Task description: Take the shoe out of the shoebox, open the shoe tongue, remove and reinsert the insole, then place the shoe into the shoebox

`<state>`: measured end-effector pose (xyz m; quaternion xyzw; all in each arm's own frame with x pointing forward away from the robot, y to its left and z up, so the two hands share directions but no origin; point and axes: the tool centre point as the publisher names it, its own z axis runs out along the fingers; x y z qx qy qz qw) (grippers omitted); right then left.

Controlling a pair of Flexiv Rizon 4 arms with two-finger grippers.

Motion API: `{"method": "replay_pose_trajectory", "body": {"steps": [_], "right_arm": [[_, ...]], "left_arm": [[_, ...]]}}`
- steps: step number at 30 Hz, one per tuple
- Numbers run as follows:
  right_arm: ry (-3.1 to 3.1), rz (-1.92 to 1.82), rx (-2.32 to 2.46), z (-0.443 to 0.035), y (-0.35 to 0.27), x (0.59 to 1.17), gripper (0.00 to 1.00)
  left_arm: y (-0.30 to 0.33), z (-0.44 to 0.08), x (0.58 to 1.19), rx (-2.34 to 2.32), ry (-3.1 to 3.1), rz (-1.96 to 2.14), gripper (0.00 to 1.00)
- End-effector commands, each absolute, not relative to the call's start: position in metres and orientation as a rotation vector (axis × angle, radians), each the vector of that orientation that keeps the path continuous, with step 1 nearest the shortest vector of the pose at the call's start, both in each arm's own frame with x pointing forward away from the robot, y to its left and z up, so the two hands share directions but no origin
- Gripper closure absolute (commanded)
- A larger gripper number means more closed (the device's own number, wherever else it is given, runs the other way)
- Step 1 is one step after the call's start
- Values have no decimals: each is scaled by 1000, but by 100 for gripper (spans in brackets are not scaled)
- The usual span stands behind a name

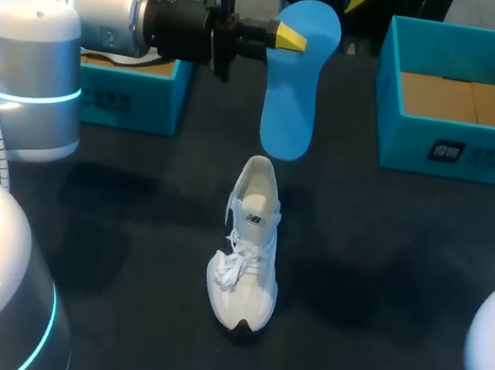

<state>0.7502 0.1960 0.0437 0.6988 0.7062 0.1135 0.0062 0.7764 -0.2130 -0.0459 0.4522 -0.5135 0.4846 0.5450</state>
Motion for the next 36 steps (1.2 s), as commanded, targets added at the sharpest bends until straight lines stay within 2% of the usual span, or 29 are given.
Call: {"method": "replay_pose_trajectory", "body": {"steps": [1, 26, 36], "right_arm": [[2231, 426, 2203, 39, 183, 746, 0], [2312, 801, 2323, 24, 123, 744, 0], [2371, 1080, 2348, 14, 99, 746, 0]], "left_arm": [[-212, -46, 776, 1074, -1221, 1147, 100], [-212, -46, 776, 1074, -1221, 1147, 100], [-212, -46, 776, 1074, -1221, 1147, 100]]}}
